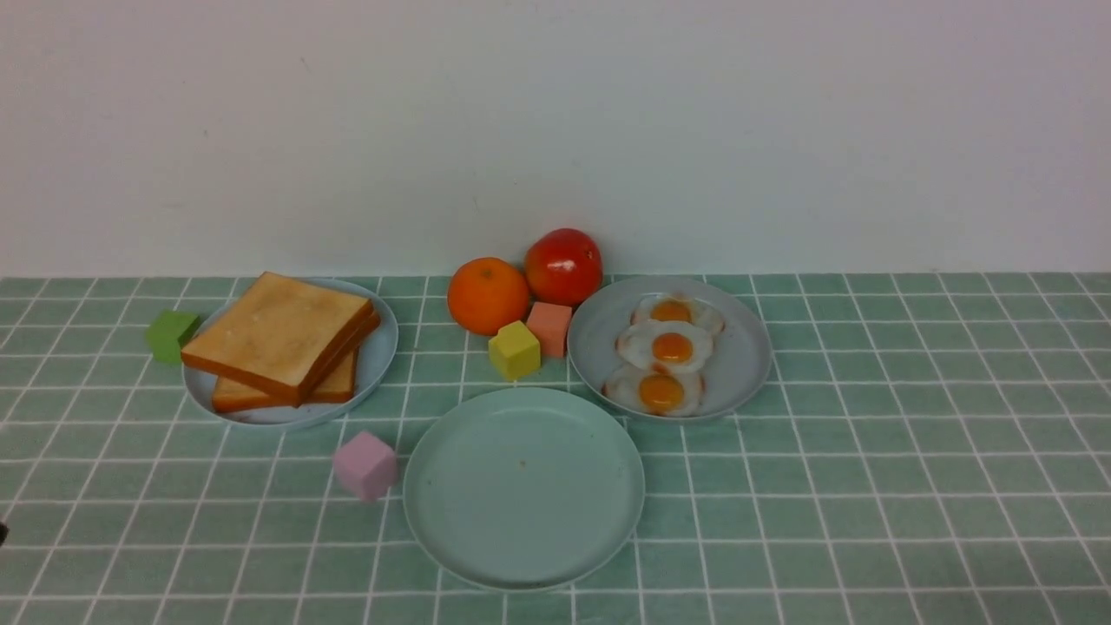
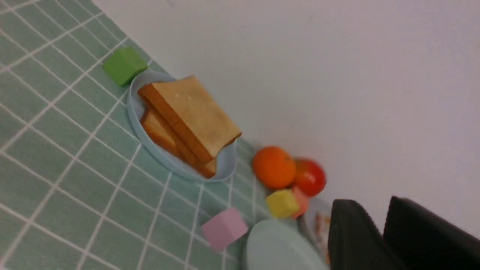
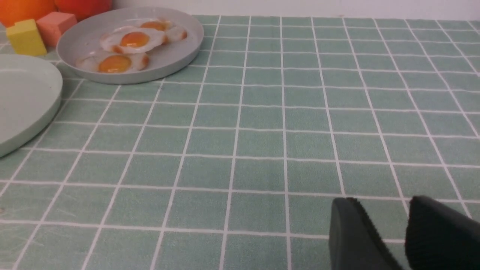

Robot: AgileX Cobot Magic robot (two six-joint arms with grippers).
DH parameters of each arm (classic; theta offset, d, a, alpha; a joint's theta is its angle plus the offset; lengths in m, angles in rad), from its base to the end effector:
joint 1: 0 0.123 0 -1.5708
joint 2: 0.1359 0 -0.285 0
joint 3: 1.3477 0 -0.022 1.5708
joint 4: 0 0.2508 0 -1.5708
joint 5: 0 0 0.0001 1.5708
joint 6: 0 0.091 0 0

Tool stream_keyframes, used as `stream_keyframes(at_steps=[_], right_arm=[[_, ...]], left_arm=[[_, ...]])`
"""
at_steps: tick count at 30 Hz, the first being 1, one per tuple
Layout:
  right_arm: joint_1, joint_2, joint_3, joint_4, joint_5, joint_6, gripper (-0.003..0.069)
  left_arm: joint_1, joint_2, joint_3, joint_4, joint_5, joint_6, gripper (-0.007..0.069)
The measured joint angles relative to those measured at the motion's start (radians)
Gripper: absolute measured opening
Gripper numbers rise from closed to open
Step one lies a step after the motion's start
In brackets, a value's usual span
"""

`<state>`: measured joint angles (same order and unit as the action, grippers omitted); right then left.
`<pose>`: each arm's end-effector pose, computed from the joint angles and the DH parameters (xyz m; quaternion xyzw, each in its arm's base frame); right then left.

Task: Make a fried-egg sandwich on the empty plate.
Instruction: Use the left arm to grab a slice of bread

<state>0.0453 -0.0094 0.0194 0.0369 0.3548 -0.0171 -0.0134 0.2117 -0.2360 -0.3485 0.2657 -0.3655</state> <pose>0.0530 0.0036 0.1752 -0.0150 0.7979 0.0240 0.6021 0.0685 -0.0091 0.2572 -0.2269 0.7193 -0.2615 0.6022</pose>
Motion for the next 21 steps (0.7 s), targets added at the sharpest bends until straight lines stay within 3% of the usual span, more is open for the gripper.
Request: stream_keyframes(at_steps=[6, 11, 18, 21], right_arm=[[0.000, 0.000, 0.006, 0.249, -0.182, 0.136, 0.0239], [0.000, 0.000, 0.003, 0.441, -0.313, 0.204, 0.0239], [0.000, 0.104, -0.276, 0.437, 0.083, 0.109, 0.0195], [0.000, 0.299, -0.542, 0.384, 0.418, -0.033, 0.0087]], left_arm=[[-0.095, 0.349, -0.322, 0.051, 0.433, 0.273, 0.0008], [-0.101, 0.592, -0.494, 0.050, 0.540, 0.371, -0.0013], [-0.101, 0.855, -0.594, 0.047, 0.520, 0.424, -0.0013], [-0.102, 1.006, -0.652, 0.046, 0.478, 0.447, -0.0013]])
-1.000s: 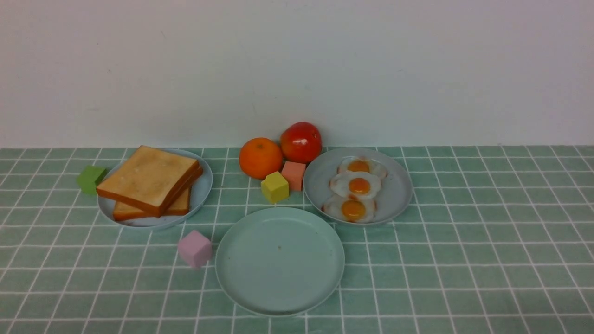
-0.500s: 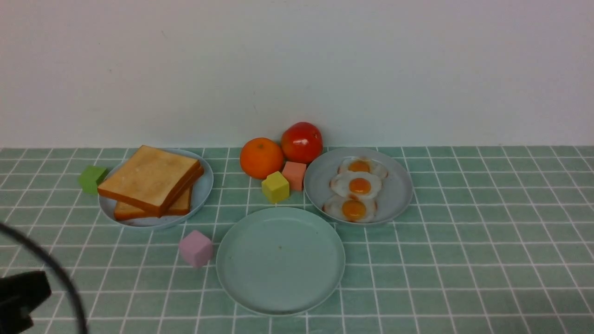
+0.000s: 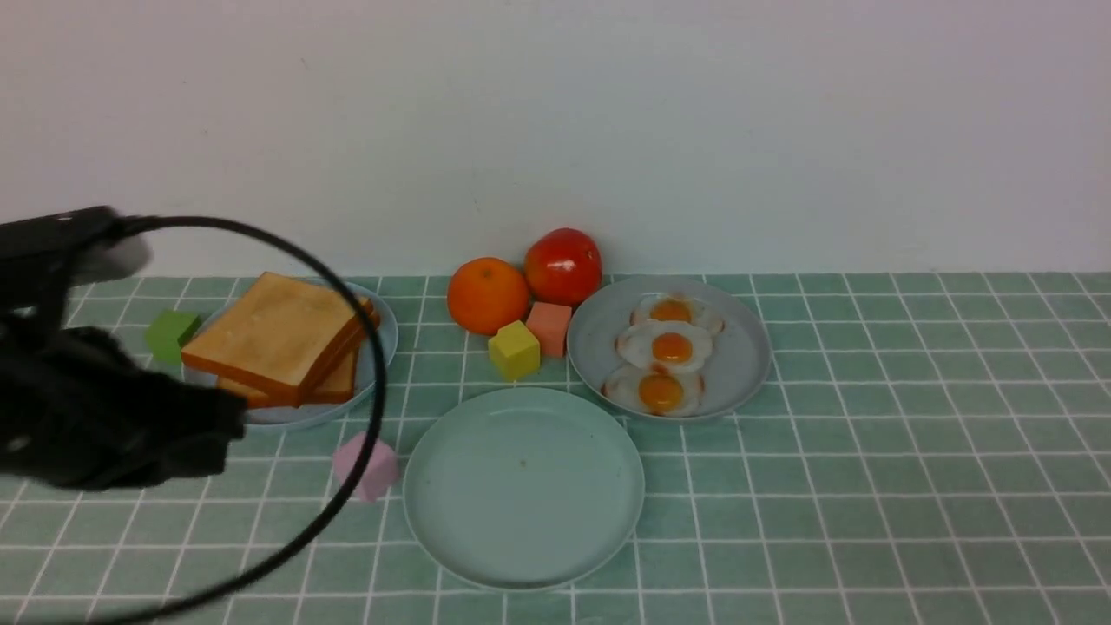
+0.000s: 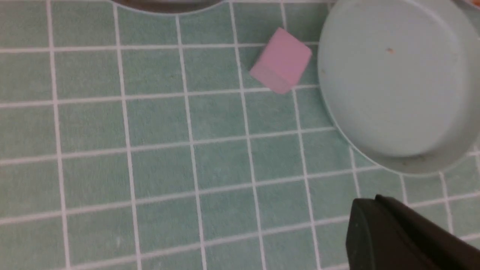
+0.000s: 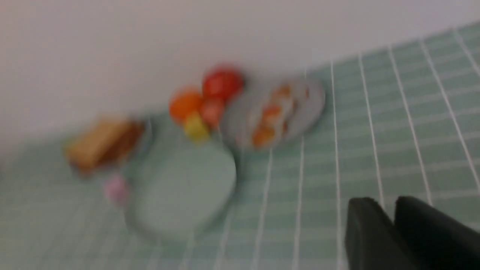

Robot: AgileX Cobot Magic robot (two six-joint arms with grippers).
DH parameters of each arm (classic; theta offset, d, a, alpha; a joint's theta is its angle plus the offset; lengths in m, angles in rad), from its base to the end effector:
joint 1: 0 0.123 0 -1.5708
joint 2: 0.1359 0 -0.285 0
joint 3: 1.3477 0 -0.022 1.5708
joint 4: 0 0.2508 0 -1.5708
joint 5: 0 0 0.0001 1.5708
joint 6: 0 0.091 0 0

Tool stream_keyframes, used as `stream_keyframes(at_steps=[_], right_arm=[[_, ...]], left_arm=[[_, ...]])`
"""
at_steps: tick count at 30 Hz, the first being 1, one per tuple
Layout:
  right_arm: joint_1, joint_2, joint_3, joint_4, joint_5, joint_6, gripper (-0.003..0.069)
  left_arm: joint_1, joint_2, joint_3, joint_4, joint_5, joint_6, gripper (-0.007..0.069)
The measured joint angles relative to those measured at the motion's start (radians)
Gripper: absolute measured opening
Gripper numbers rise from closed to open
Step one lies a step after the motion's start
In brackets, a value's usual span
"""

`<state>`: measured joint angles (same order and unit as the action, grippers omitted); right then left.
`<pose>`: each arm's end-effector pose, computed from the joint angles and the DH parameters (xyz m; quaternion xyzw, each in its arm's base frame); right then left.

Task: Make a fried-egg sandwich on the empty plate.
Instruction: Use the left arm to grab a slice of bread

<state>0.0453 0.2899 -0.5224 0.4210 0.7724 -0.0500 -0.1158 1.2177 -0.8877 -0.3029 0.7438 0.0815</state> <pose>0.0504 0.0283 0.3058 0.0100 0.8305 0.2018 0.5191 0.2344 -0.0458 0.2891 0.0167 0.9497 -0.1347 0.2824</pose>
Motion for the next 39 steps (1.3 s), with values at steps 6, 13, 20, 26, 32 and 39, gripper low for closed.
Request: stream_keyframes(at_steps=[6, 13, 20, 26, 32, 39], right_arm=[[0.070, 0.250, -0.331, -0.037, 0.244, -0.119, -0.0011], [0.249, 0.427, -0.520, -0.093, 0.319, -0.130, 0.0003], [0.294, 0.450, -0.532, -0.119, 0.317, -0.131, 0.0005], [0.294, 0.450, -0.533, -0.126, 0.318, -0.131, 0.0008], [0.294, 0.450, -0.533, -0.125, 0.330, -0.131, 0.0011], [0.294, 0.449, -0.533, -0.123, 0.342, -0.130, 0.0014]], left_arm=[[-0.004, 0.201, -0.153, 0.002, -0.008, 0.015, -0.0013], [-0.105, 0.389, -0.357, 0.155, -0.021, 0.006, -0.0013], [-0.121, 0.584, -0.530, 0.334, -0.007, -0.081, -0.0001], [-0.109, 0.739, -0.647, 0.422, 0.011, -0.115, 0.0204], [-0.080, 0.809, -0.668, 0.482, -0.014, -0.160, 0.0384], [-0.074, 0.857, -0.677, 0.526, -0.045, -0.185, 0.0395]])
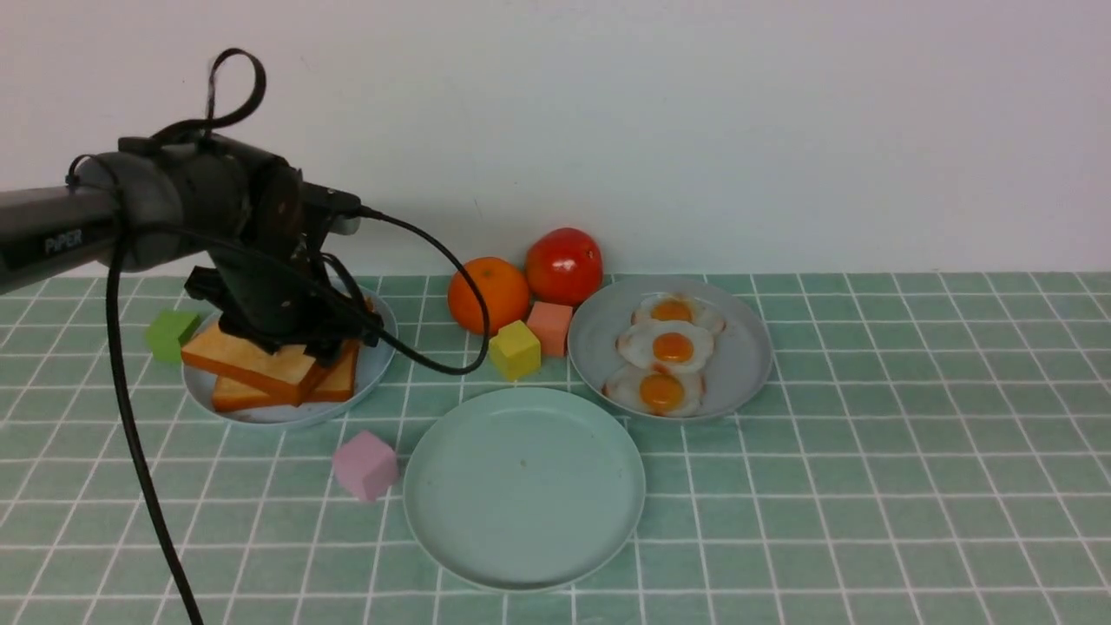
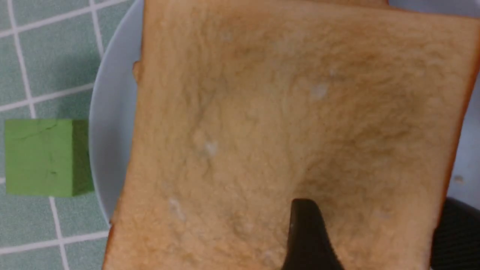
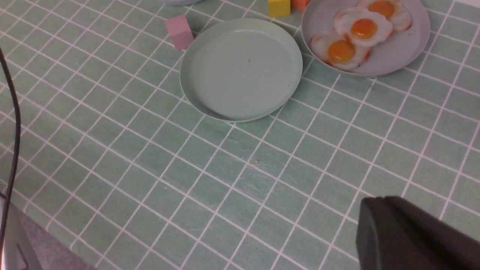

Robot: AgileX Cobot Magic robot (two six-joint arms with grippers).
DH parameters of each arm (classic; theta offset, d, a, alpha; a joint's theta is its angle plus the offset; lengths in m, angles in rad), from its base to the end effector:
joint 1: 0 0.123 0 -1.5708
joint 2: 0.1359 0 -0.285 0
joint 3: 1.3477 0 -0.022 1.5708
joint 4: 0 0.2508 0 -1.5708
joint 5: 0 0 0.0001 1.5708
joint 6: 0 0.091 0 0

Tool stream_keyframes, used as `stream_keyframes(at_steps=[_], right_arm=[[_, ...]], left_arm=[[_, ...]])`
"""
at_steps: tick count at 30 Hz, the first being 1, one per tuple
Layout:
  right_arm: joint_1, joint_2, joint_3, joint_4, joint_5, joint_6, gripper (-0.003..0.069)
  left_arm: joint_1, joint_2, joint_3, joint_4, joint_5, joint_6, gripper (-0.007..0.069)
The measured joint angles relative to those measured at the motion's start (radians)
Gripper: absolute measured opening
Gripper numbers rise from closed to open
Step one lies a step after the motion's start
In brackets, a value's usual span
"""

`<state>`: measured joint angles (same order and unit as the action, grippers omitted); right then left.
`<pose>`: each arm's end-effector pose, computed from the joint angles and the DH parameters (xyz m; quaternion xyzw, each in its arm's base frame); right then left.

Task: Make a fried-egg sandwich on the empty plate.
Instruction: Use the left arm to grab a slice of bread, then use the left arm to put a slice of bread into the empty plate in the middle

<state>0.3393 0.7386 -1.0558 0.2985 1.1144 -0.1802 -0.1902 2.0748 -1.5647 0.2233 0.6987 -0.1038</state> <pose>0.0926 0.0582 0.4045 -0.2271 0.8695 0.1810 0.3995 0.4423 -0.0719 0.1881 0.1090 0.9650 0.0555 0.2320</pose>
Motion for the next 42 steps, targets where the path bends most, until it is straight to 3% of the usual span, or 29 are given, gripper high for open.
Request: stream_keyframes(at_steps=[8, 12, 22, 27, 29, 34, 42], right_arm=[[0.000, 0.000, 0.000, 0.000, 0.011, 0.000, 0.0020], [0.000, 0.000, 0.000, 0.000, 0.007, 0.000, 0.0022], [0.000, 0.000, 0.000, -0.007, -0.029, 0.000, 0.0022], [0.000, 0.000, 0.000, -0.030, -0.035, 0.000, 0.0025], [0.000, 0.000, 0.000, -0.043, -0.035, 0.000, 0.0027], [0.000, 0.000, 0.000, -0.072, -0.035, 0.000, 0.0032], [0.000, 0.000, 0.000, -0.081, -0.035, 0.000, 0.0037]], left_arm=[[0.000, 0.009, -0.010, -0.023, 0.007, 0.000, 0.0128], [0.000, 0.002, -0.011, -0.026, 0.015, 0.000, 0.0052], [-0.011, -0.170, -0.001, -0.066, 0.098, 0.028, 0.0048], [-0.141, -0.305, 0.057, -0.101, 0.131, 0.158, 0.0044], [-0.278, -0.365, 0.144, -0.119, 0.120, 0.234, 0.0044], [-0.470, -0.380, 0.288, -0.106, 0.047, 0.254, 0.0041], [-0.535, -0.302, 0.339, -0.015, -0.105, 0.256, 0.0035]])
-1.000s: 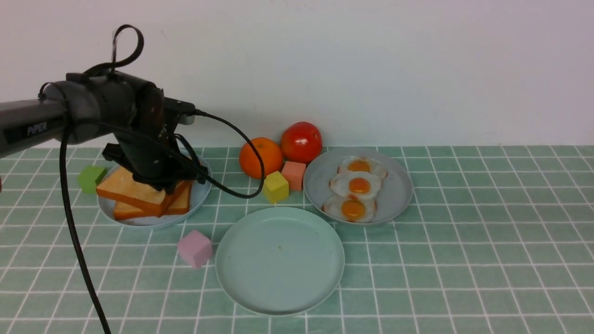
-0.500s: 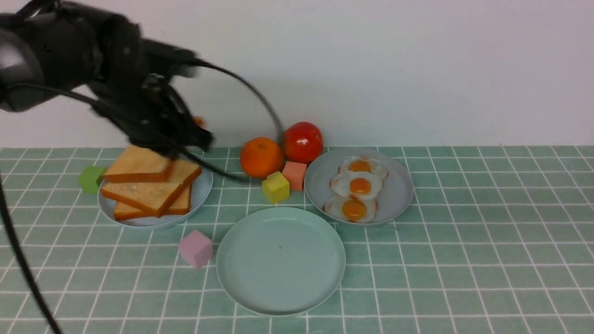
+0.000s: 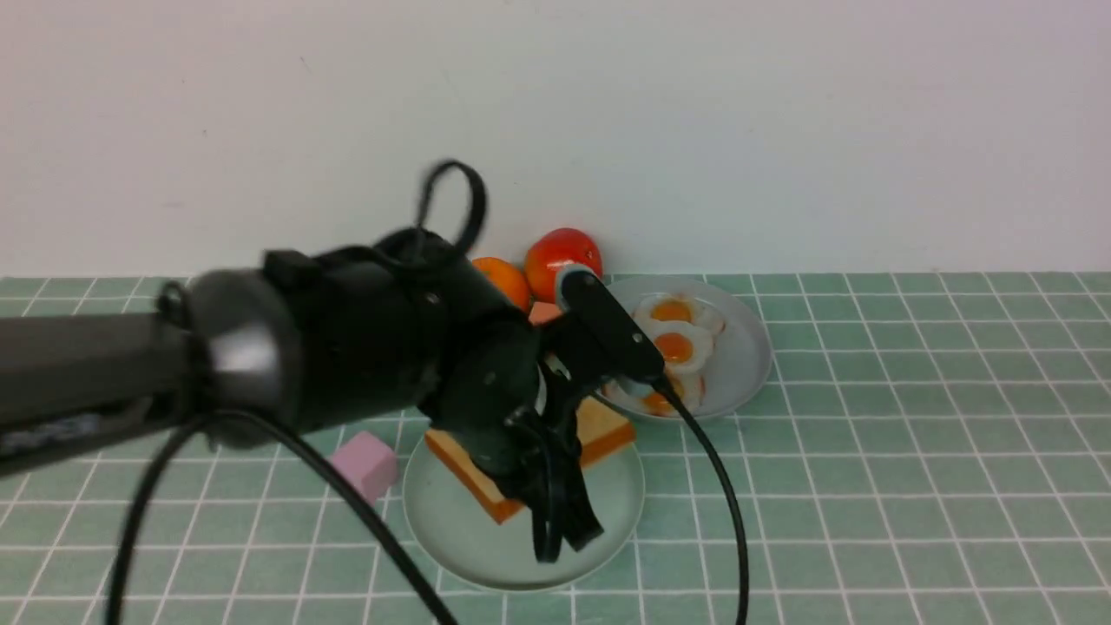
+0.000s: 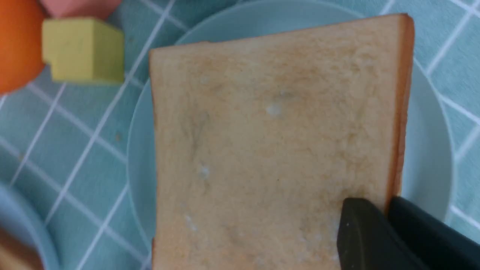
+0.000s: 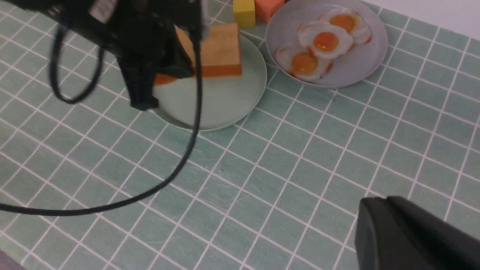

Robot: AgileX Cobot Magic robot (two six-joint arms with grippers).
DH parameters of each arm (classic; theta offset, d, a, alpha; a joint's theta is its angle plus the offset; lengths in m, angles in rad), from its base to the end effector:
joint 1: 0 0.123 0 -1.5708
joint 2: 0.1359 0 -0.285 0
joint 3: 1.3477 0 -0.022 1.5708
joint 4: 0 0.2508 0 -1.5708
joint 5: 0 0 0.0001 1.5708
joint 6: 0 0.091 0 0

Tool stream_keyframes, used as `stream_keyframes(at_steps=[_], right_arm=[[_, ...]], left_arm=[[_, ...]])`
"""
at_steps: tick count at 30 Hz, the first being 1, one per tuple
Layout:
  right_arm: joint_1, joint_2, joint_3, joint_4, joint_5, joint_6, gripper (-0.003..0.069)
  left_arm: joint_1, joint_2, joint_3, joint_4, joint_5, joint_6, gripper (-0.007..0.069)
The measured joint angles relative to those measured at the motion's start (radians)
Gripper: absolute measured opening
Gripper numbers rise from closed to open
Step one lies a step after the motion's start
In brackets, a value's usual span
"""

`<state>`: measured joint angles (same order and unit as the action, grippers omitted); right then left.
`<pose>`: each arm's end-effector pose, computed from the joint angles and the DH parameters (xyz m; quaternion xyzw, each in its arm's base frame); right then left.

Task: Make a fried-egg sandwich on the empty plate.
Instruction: Use the left arm to put a slice of bread into the empty plate in the middle

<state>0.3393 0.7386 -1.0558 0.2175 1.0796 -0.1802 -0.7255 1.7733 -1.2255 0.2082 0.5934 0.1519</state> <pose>0.0973 0.0527 0.4053 -0.2256 0.8672 0.1423 0.4204 0.2871 -0.2406 0.2219 0.4704 0.8414 0.0031 0.2659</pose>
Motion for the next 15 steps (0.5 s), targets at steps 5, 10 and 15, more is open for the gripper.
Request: stream_keyframes(at_steps=[5, 10, 15], right_arm=[[0.000, 0.000, 0.000, 0.000, 0.000, 0.000, 0.0042], [0.000, 0.000, 0.000, 0.000, 0.000, 0.000, 0.0045], [0.000, 0.000, 0.000, 0.000, 0.000, 0.000, 0.0052]], left_arm=[[0.000, 0.072, 0.000, 0.047, -0.033, 0.000, 0.0035], [0.000, 0.088, 0.000, 0.036, -0.034, 0.000, 0.0059], [0.000, 0.088, 0.000, 0.012, -0.032, 0.000, 0.0190]])
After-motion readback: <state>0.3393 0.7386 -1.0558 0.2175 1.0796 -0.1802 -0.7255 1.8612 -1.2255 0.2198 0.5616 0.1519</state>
